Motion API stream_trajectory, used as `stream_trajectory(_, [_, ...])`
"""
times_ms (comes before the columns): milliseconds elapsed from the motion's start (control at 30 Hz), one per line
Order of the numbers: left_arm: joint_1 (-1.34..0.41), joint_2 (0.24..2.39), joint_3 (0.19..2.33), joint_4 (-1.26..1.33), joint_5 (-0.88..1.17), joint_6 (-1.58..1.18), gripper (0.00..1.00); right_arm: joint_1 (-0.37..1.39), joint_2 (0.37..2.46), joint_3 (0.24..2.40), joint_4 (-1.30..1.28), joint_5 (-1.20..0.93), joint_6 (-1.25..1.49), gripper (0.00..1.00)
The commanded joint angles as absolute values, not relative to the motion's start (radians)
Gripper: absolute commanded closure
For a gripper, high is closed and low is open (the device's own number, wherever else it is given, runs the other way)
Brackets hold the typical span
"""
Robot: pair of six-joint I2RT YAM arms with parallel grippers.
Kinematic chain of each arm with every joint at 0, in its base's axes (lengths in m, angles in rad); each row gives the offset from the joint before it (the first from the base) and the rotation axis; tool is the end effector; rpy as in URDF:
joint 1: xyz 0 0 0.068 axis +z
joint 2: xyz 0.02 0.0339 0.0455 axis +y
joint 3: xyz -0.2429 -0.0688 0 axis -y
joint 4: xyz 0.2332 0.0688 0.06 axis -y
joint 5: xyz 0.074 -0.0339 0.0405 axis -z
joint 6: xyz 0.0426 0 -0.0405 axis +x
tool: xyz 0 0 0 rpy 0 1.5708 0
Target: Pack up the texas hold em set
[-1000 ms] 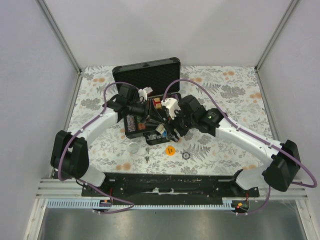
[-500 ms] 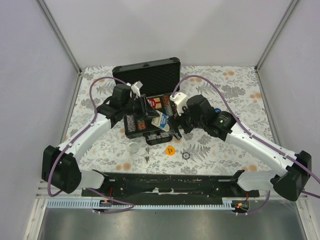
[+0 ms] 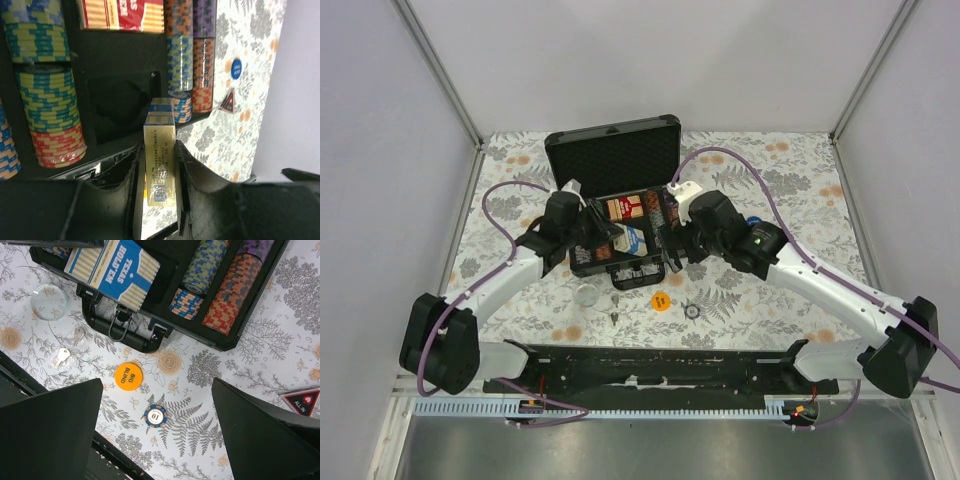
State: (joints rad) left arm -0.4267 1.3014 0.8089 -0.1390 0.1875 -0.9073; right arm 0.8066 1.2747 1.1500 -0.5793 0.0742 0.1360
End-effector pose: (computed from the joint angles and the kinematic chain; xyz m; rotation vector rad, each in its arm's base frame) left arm 0.2541 -0.1242 0.2218 -0.4511 2.3130 -0.9129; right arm 0.1938 0.1976 0.3010 -0.7214 2.1905 0.4082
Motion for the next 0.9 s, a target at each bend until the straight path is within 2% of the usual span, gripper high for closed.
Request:
stream_trajectory(0, [-0.425,1.304,0.813,0.074,0.124,-0.977,0.98,0.805,1.292,1.192,-0.563,0.080,0.221,0.02])
stream_trajectory(867, [-0.425,1.466,0.770,0.204,0.179,-0.927,0.98,0.805,1.276,1.154,-0.574,0.083,0.250,0.02])
